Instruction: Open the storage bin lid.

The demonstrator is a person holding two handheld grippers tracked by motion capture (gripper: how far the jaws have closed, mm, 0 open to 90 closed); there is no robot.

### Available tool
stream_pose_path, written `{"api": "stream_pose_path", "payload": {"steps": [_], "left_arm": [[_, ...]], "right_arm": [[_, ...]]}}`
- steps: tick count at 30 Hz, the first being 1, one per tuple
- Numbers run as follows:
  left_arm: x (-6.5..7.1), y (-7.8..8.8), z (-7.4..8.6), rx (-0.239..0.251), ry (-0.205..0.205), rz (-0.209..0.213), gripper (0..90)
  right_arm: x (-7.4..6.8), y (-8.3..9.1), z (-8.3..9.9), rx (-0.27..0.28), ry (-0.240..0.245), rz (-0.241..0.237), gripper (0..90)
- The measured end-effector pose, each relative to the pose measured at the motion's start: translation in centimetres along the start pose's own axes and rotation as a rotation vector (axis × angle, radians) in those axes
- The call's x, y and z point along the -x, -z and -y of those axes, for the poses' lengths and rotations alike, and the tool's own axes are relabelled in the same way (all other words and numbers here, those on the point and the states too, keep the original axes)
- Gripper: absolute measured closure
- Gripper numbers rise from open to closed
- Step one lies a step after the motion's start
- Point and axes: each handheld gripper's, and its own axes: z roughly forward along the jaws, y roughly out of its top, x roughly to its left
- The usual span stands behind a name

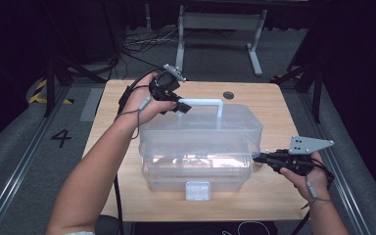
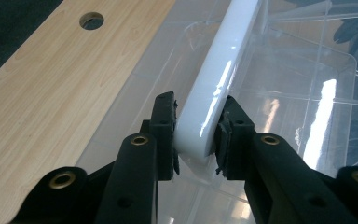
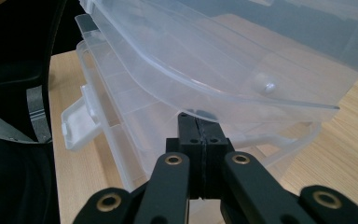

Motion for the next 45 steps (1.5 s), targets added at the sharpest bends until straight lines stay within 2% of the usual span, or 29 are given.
{"api": "stream_pose_path", "payload": {"steps": [7,9,10,11,12,13,15,17,18,23,27,30,38,45], "left_arm": [[0.1,0.1,0.0,0.005,-0.001,-0.011,71.7],[0.1,0.1,0.0,0.010,0.002,-0.012,69.1],[0.1,0.4,0.0,0.049,0.014,0.003,64.2],[0.1,0.4,0.0,0.049,0.014,0.003,62.6],[0.2,0.7,0.0,0.071,0.015,0.002,62.6],[0.4,1.4,0.0,0.099,0.018,-0.022,56.3],[0.6,1.9,0.0,0.106,0.014,-0.031,53.9],[1.0,2.8,0.3,0.116,0.003,-0.046,56.9],[1.3,3.4,0.6,0.125,-0.001,-0.069,56.6],[2.5,5.8,1.7,0.165,0.003,-0.094,62.0],[3.3,6.8,2.3,0.188,0.001,-0.083,66.6],[4.0,7.4,2.8,0.217,-0.001,-0.065,74.5],[5.6,8.2,4.0,0.222,-0.010,-0.024,89.0],[6.9,8.5,5.1,0.229,-0.017,-0.010,89.7]], "right_arm": [[-0.1,-0.4,-0.3,-0.003,0.008,-0.014,90.0],[-0.1,-0.4,-0.3,-0.004,0.008,-0.014,90.0],[0.0,-0.4,-0.3,0.002,0.010,-0.016,90.0],[0.0,-0.4,-0.3,0.002,0.010,-0.016,90.0],[0.0,-0.4,-0.3,0.004,0.009,-0.017,90.0],[0.0,-0.4,-0.4,0.004,0.010,-0.016,90.0],[0.0,-0.4,-0.5,0.003,0.011,-0.016,90.0],[0.1,-0.4,-0.6,0.005,0.013,-0.013,90.0],[0.1,-0.4,-0.6,0.003,0.011,-0.011,90.0],[0.2,-0.7,-1.0,0.003,0.014,-0.002,90.0],[0.3,-0.7,-1.3,0.014,-0.003,0.016,90.0],[0.4,-0.7,-1.6,0.025,-0.011,0.027,90.0],[0.6,-0.7,-2.1,0.041,-0.033,0.049,90.0],[1.1,-0.7,-2.7,0.063,-0.055,0.066,90.0]]}}
